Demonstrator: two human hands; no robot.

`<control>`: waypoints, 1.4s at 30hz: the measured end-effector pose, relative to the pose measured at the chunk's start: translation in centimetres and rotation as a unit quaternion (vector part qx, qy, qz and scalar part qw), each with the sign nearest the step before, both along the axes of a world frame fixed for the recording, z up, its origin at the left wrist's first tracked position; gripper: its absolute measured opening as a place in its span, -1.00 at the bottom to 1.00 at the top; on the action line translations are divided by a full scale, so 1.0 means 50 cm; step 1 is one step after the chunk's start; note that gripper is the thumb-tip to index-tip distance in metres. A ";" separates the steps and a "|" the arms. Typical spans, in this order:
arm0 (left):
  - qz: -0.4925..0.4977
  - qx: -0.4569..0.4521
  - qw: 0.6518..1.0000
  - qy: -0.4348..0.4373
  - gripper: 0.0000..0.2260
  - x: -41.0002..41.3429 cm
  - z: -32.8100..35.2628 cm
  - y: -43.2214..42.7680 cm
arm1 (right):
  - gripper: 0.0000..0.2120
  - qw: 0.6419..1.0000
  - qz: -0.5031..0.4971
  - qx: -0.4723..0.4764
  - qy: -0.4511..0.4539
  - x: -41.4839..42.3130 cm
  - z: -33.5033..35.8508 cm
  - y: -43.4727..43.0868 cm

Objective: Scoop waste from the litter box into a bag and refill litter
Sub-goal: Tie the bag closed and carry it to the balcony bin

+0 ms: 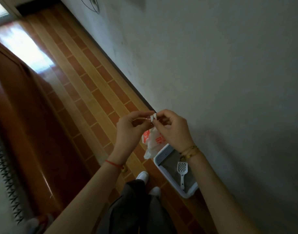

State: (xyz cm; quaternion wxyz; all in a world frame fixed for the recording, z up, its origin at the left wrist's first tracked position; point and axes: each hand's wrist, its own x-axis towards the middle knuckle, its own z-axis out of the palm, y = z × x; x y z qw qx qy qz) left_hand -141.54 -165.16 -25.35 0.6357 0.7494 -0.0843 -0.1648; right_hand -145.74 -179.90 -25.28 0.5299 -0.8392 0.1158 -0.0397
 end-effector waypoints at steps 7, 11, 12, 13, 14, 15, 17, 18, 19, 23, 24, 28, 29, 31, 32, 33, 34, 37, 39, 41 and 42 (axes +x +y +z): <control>0.010 0.123 0.979 -0.160 -0.77 -0.015 0.100 0.043 | -0.91 0.995 0.084 -0.046 -0.037 0.001 0.121 0.031; -0.009 0.163 0.961 -0.221 -0.79 -0.002 0.156 0.093 | -0.89 0.986 0.145 -0.066 -0.051 0.027 0.170 0.062; -0.012 0.177 0.957 -0.232 -0.79 0.006 0.165 0.106 | -0.90 0.984 0.156 -0.070 -0.055 0.034 0.178 0.072; -0.011 0.190 0.952 -0.239 -0.79 0.015 0.172 0.120 | -0.91 0.982 0.165 -0.073 -0.060 0.044 0.185 0.083; -0.008 0.201 0.949 -0.243 -0.81 0.024 0.179 0.133 | -0.91 0.980 0.174 -0.076 -0.062 0.053 0.192 0.095; -0.002 0.209 0.947 -0.244 -0.84 0.033 0.184 0.145 | -0.91 0.978 0.182 -0.079 -0.062 0.062 0.200 0.106; 0.013 0.223 0.942 -0.250 -0.89 0.056 0.193 0.168 | -0.91 0.975 0.193 -0.092 -0.065 0.087 0.213 0.130; 0.021 0.232 0.938 -0.255 -0.90 0.068 0.196 0.179 | -0.91 0.973 0.198 -0.100 -0.070 0.101 0.218 0.142; 0.029 0.239 0.935 -0.260 -0.90 0.082 0.199 0.192 | -0.92 0.971 0.202 -0.108 -0.076 0.117 0.221 0.154; 0.049 0.251 0.930 -0.263 -0.94 0.147 0.210 0.253 | -0.88 0.969 0.196 -0.120 -0.088 0.196 0.227 0.214; 0.050 0.256 0.929 -0.263 -0.94 0.166 0.213 0.271 | -0.87 0.970 0.192 -0.121 -0.087 0.219 0.227 0.230; 0.050 0.277 0.923 -0.261 -0.90 0.251 0.225 0.345 | -0.86 0.969 0.199 -0.126 -0.075 0.320 0.229 0.297; 0.050 0.278 0.924 -0.257 -0.89 0.275 0.228 0.365 | -0.87 0.968 0.204 -0.129 -0.074 0.347 0.229 0.315; 0.051 0.275 0.927 -0.251 -0.89 0.321 0.233 0.404 | -0.88 0.966 0.213 -0.131 -0.072 0.399 0.230 0.348; 0.051 0.271 0.928 -0.251 -0.89 0.343 0.235 0.422 | -0.89 0.966 0.214 -0.127 -0.072 0.424 0.230 0.365; 0.050 0.268 0.929 -0.252 -0.90 0.365 0.237 0.441 | -0.89 0.967 0.214 -0.119 -0.073 0.447 0.231 0.382; 0.049 0.265 0.929 -0.252 -0.90 0.387 0.239 0.459 | -0.88 0.968 0.214 -0.109 -0.075 0.470 0.232 0.399; 0.053 0.261 0.931 -0.250 -0.88 0.455 0.240 0.508 | -0.88 0.971 0.214 -0.081 -0.073 0.539 0.234 0.449; 0.059 0.266 0.930 -0.247 -0.86 0.502 0.239 0.535 | -0.88 0.970 0.218 -0.077 -0.070 0.589 0.234 0.477; 0.067 0.267 0.929 -0.246 -0.88 0.551 0.239 0.558 | -0.89 0.970 0.222 -0.077 -0.070 0.645 0.235 0.501; 0.073 0.265 0.929 -0.246 -0.88 0.577 0.239 0.568 | -0.89 0.969 0.225 -0.077 -0.073 0.674 0.236 0.512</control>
